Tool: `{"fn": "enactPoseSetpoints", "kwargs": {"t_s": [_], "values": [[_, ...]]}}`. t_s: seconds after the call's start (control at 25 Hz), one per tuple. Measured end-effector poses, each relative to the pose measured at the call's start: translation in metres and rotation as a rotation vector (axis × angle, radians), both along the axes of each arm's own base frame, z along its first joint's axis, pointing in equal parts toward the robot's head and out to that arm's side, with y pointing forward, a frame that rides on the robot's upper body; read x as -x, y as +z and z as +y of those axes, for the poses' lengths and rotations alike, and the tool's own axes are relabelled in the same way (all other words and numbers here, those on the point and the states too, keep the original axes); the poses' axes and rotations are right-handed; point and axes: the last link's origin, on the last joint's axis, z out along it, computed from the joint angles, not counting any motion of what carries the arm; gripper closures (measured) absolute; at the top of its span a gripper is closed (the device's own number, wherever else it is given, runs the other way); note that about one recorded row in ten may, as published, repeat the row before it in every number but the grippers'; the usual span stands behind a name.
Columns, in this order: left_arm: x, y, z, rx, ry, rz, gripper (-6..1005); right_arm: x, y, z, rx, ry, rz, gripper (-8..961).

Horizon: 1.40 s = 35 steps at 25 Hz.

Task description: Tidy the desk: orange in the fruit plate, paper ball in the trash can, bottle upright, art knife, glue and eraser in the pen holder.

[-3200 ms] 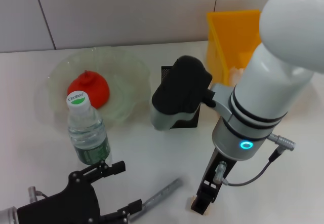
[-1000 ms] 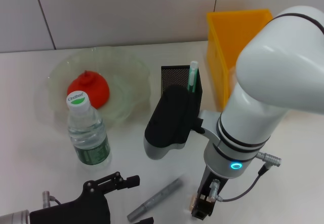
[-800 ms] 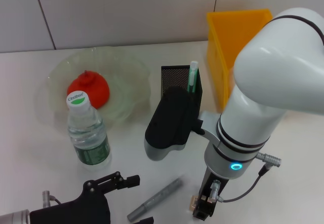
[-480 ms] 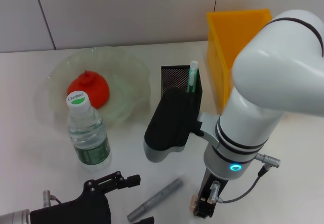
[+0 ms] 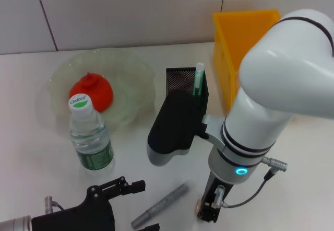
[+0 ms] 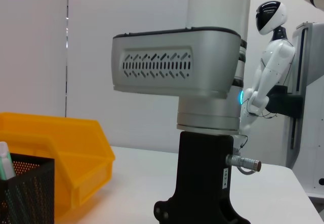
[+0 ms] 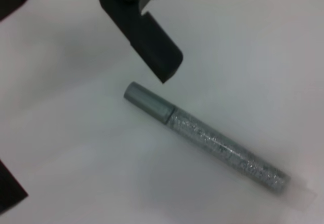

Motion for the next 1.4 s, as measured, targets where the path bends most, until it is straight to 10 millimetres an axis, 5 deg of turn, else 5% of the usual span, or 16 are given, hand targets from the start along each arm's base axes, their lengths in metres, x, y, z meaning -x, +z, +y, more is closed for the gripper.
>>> {"fn": "enactPoseSetpoints", "kwargs": {"t_s": [0.4,0.64,0.92,1.12,1.4], "values": [[0.0,-0.001,0.0,0.001,0.002,-0.002,200,0.002,0.005,0.003,-0.017,-0.02,0.022,678],[-0.001,0.0,0.0,0.001,0.0,-0.004,200,0.02,0.04,0.025,-0.121,-0.055,0.115,657],[-0.001,0.0,-0.001,0.004,-0.002,-0.007,200,0.045,0.111,0.065,-0.38,-0.006,0.215,631],[-0.002,0.0,-0.001,0.007,-0.014,-0.006,200,0.05,0.135,0.087,-0.509,0.036,0.235,614],[-0.005,0.0,0.001,0.015,-0.02,-0.012,200,0.047,0.13,0.101,-0.548,0.058,0.263,588]]}}
